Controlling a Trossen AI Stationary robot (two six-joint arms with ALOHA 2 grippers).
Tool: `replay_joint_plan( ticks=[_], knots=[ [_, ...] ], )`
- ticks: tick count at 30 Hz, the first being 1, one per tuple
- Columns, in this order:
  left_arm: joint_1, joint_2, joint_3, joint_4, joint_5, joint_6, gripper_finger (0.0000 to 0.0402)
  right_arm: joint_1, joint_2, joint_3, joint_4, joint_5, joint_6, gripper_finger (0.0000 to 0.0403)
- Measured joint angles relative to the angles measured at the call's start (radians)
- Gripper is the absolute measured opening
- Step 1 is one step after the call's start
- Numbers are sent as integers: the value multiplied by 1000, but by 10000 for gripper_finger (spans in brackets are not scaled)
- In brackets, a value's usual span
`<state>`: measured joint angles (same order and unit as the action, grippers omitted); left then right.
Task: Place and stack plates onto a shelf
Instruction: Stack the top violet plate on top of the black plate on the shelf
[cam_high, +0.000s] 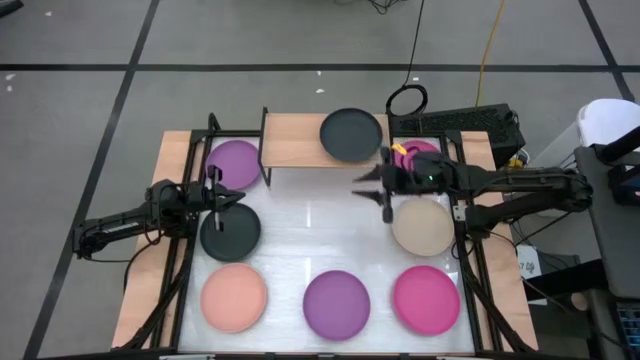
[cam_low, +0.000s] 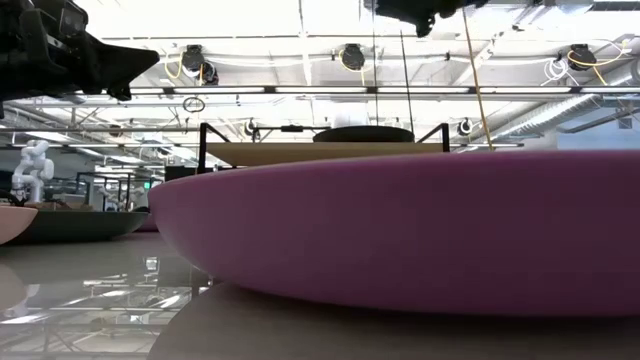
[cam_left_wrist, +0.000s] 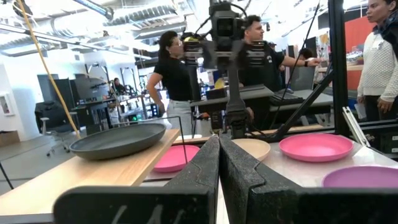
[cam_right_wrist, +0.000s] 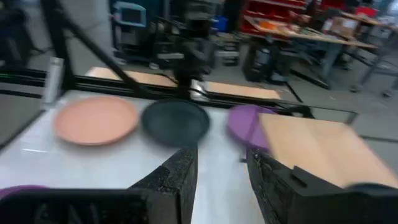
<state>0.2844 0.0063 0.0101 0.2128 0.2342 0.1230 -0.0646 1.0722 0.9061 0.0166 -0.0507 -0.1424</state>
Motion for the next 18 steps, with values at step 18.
replay_joint_plan(
  ticks=[18],
  knots=[
    [0, 0, 0, 1, 0, -2, 15, 199, -43, -413, 670, 30, 69, 121]
  ],
)
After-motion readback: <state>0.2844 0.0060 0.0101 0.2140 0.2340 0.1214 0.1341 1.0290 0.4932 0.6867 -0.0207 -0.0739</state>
